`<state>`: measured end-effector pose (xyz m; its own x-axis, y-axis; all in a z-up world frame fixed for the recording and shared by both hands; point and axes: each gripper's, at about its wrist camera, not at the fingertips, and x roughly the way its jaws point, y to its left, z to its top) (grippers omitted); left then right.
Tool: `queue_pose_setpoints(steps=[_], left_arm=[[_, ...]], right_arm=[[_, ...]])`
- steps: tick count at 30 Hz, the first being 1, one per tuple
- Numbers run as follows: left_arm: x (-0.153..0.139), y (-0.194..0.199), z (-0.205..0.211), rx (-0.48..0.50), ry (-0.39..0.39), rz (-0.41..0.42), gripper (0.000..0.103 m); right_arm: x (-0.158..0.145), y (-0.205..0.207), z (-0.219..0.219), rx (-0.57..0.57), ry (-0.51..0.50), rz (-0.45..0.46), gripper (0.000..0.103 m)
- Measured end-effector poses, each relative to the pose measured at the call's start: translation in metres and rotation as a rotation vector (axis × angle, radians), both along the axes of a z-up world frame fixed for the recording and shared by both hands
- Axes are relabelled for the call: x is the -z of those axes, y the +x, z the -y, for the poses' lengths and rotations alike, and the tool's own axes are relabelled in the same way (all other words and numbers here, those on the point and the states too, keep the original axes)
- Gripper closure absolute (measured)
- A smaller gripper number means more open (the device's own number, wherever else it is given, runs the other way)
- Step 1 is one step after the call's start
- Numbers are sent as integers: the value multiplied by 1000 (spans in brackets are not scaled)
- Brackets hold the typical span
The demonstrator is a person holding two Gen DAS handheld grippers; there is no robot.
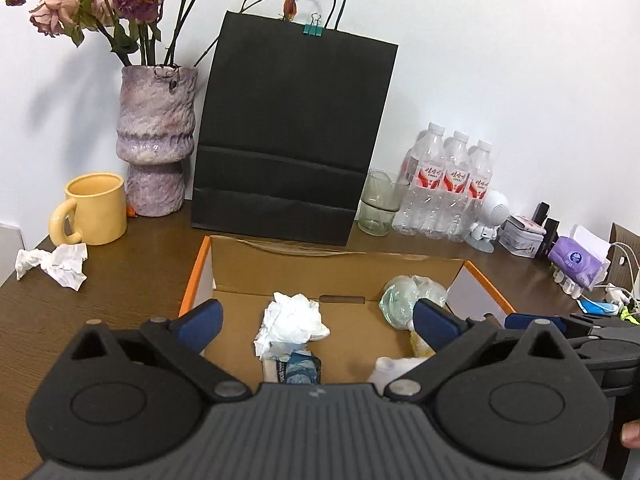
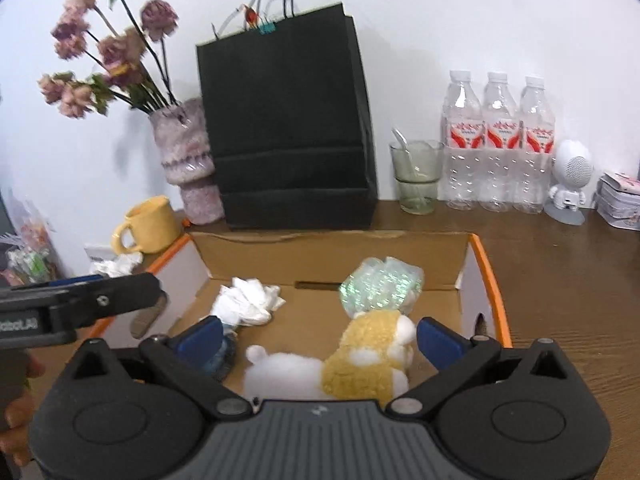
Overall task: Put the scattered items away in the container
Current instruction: 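Lower packet and plush toy into the box and open both tools, then grasp purple pouch with left tool while right tool grasps black carabiner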
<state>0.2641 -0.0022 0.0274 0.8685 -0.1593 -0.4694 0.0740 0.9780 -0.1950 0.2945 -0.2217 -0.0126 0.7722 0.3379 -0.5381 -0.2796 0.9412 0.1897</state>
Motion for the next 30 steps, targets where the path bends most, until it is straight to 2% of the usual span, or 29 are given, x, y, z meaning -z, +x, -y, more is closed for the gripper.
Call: queue_pose_setpoints(steps=[8, 13, 17, 21, 30], left_arm=[[-9, -20, -8, 4, -12, 24, 0], [-20, -57, -20, 0, -12, 78, 0], [-20, -96, -37, -28, -50, 113, 0], [-9, -130, -51, -51, -63, 80, 0], [16, -176, -51, -48, -43, -35, 0]], right_arm=[[-10, -23, 7, -46, 16, 4, 0], [-19, -58, 23, -29, 13, 26, 0], [-20, -95, 40, 28, 2, 21, 0], [-15, -134, 48, 69, -66, 12, 0], [13, -187, 40, 61, -107, -86, 0]])
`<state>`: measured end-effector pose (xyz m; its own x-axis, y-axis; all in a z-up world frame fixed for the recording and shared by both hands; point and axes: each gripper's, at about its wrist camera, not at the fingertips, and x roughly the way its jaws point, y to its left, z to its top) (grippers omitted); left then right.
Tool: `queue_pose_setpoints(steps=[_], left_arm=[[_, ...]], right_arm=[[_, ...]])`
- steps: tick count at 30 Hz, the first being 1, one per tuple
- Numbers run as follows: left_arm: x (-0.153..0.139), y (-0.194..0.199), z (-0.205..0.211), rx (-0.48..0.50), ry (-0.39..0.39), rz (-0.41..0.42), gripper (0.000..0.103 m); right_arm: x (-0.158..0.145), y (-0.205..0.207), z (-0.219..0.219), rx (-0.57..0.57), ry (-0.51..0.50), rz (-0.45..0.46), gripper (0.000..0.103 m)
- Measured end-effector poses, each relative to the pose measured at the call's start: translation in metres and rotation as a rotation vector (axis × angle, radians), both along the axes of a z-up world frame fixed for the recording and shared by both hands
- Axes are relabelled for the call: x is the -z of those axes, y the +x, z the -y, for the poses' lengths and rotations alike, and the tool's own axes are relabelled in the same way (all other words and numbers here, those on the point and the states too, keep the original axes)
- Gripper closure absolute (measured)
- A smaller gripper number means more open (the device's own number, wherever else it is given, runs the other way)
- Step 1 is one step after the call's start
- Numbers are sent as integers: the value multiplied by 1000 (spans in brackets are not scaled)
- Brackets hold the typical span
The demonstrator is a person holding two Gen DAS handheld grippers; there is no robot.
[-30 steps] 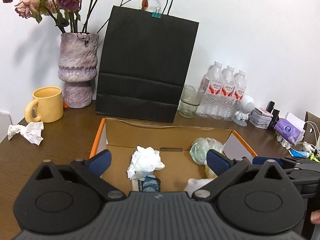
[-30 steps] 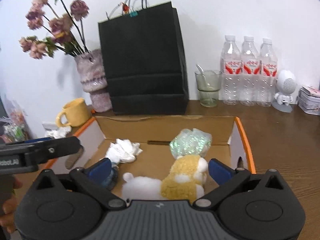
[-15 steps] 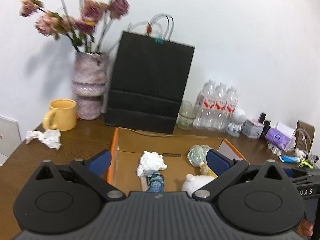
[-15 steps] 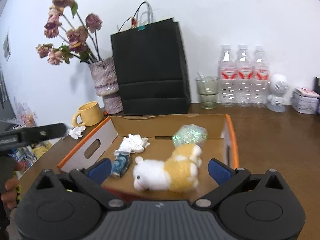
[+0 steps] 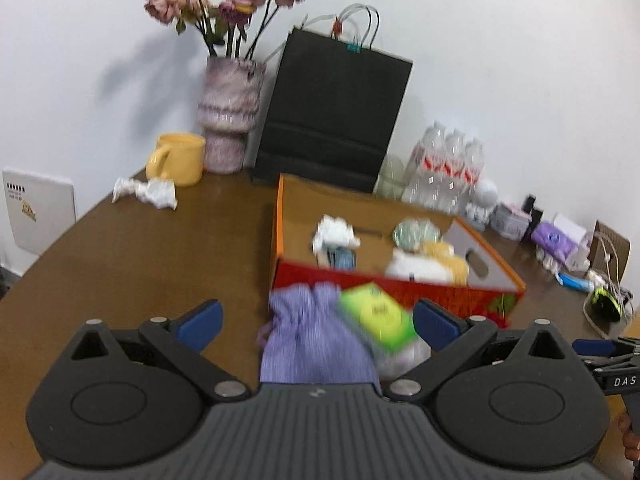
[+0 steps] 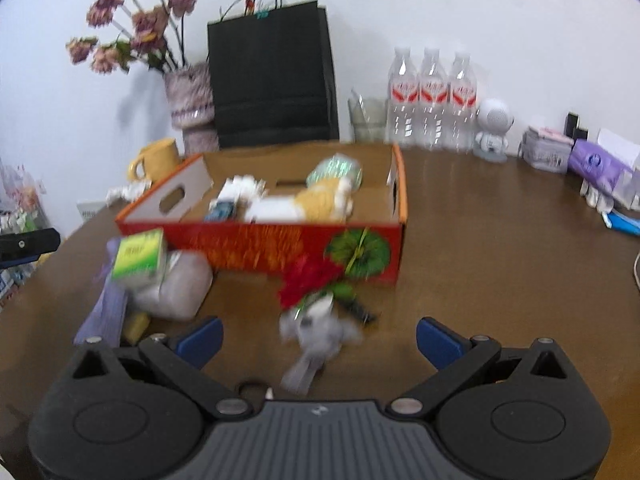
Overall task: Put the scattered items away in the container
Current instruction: 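Grasp purple pouch with left tool while right tool grasps black carabiner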
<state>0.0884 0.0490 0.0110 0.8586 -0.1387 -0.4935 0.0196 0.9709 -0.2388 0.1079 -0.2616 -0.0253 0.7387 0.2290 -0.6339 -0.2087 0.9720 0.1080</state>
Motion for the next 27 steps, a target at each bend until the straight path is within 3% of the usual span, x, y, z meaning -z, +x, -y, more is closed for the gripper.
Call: queue_pose_setpoints(steps=[12, 16, 20, 25, 27], left_arm=[[32, -16, 22, 34, 20, -122, 0], [38, -3, 27, 29, 38, -146, 0], [45, 12, 32, 15, 68, -169, 0], [55, 32, 33, 10, 75, -218, 0], [59, 39, 31, -4, 78, -241, 1]], right_arm=[[22, -28, -20, -44, -28, -60, 2], [28, -26, -28, -60, -47, -58, 21], [33, -21, -39, -95, -80, -52, 29], [42, -14, -47, -127, -101, -77, 52], [43, -14, -45, -125, -100, -64, 56]])
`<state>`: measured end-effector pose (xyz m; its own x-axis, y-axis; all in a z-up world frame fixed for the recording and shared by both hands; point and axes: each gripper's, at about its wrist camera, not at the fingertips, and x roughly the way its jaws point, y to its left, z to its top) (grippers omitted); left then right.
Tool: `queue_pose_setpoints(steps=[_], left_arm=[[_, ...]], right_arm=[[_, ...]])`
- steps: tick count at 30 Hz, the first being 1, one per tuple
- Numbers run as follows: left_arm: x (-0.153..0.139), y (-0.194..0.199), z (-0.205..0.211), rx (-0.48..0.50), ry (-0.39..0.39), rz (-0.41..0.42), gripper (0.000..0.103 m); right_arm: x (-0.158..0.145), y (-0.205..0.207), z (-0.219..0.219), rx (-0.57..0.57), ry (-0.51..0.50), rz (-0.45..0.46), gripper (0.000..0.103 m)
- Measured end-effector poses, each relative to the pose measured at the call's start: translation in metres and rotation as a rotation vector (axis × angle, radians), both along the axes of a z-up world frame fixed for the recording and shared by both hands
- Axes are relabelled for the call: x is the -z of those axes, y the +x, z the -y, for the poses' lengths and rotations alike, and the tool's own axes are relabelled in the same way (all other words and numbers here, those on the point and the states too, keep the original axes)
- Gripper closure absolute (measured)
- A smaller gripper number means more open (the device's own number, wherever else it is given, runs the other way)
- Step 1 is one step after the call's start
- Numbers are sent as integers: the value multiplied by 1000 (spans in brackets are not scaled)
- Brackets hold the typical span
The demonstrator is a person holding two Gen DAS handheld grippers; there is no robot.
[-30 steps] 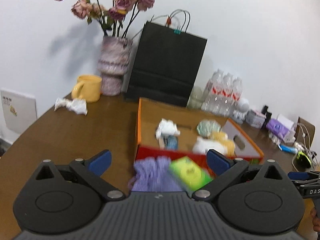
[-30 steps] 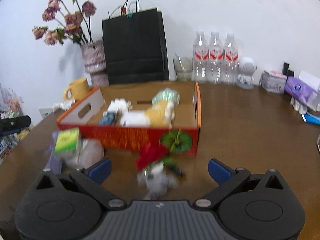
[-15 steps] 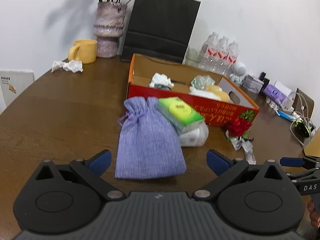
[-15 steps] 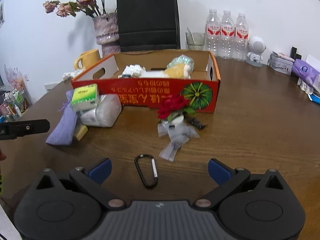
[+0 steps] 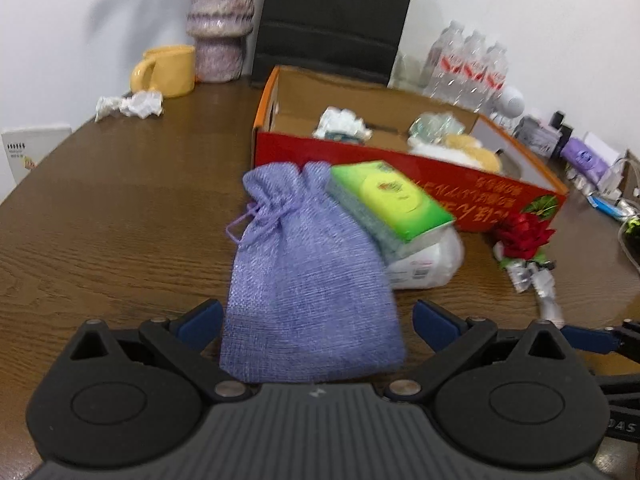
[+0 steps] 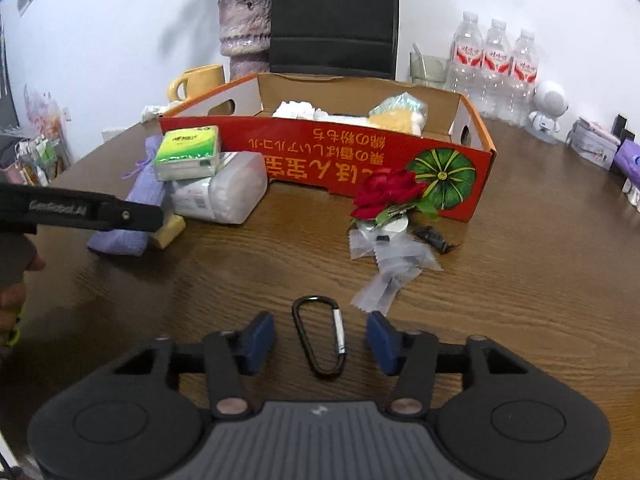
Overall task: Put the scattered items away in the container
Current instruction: 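Grasp purple pouch with left tool while right tool grasps black carabiner, then drop purple pouch and carabiner into the box with both tools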
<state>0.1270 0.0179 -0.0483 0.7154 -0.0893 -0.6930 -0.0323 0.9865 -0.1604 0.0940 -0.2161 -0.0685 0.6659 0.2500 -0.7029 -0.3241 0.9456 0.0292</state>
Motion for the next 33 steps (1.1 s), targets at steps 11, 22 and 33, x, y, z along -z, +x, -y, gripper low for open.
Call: queue_pose_setpoints(steps=[11, 22, 33], left_arm=[[-5, -9, -13, -3, -62, 36, 77], [-24, -47, -31, -29, -78, 127, 84], [-56, -53, -35, -14, -85, 234, 84]], right_arm=[[-1, 1, 7, -3, 20, 8, 80], [-10, -5, 17, 28, 55, 34, 80], [-22, -6, 18, 24, 74, 65, 80]])
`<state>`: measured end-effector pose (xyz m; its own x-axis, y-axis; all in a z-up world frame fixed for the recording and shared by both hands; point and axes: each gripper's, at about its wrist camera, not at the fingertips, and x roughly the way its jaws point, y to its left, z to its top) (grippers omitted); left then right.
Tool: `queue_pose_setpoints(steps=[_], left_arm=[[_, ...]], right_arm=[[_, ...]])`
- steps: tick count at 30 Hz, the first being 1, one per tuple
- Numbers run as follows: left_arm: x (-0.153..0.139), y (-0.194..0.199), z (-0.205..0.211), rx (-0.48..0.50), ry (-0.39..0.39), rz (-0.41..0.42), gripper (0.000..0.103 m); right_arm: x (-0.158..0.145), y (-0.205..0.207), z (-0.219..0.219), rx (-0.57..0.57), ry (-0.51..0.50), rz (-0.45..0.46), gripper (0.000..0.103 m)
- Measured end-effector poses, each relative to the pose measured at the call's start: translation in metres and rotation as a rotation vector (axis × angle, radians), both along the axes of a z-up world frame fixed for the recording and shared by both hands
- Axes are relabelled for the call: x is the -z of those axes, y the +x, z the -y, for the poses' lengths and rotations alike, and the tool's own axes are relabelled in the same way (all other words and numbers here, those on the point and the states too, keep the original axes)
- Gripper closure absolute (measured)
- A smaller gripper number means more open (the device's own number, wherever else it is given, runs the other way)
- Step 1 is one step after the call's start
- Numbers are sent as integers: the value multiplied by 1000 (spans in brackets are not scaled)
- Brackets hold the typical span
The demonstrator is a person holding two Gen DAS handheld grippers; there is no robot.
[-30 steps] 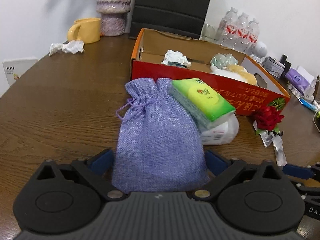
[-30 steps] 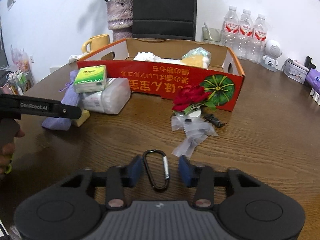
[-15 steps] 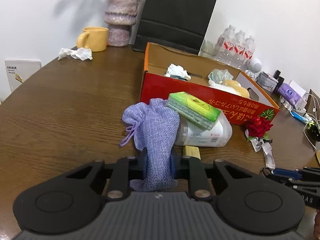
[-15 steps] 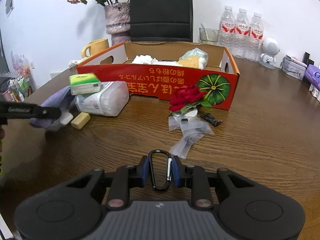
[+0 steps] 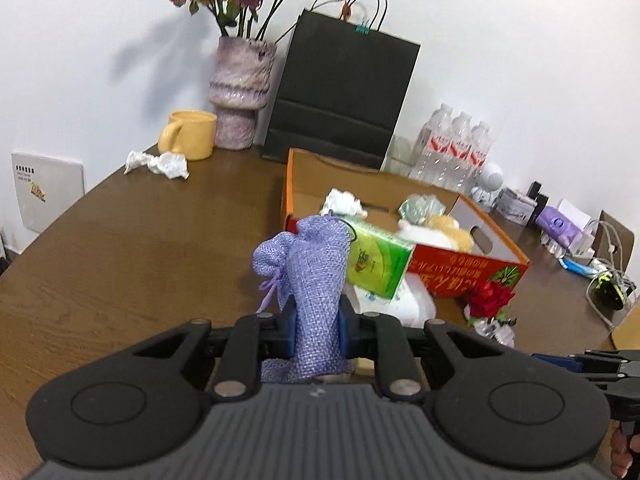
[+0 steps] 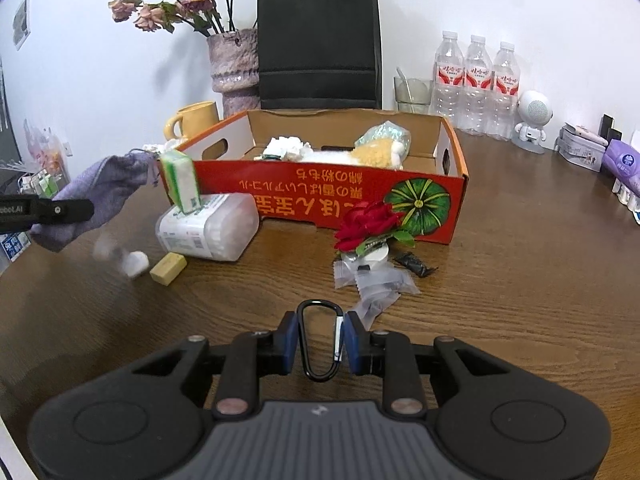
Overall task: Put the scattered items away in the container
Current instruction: 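Drop purple pouch and carabiner into the box with both tools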
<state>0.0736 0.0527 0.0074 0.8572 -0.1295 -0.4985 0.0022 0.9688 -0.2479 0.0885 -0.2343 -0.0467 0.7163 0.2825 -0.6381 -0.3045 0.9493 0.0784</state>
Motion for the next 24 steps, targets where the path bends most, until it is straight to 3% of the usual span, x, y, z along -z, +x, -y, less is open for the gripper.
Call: queue_pose_setpoints(steps=[7, 14, 19, 24], left_arm=[[-29, 22, 3, 24, 25, 78, 84], [-53, 85, 26, 88, 43, 139, 84], [-37, 146, 36, 121, 6, 58, 84], [-6, 195, 33, 120, -43, -43, 84]], right_arm=[[-30, 17, 1, -13, 10, 84, 80], [-70, 81, -11, -13, 24, 204, 80], [-72, 145, -33, -17, 35, 204, 79], [-48, 205, -56, -6, 27, 139, 79]])
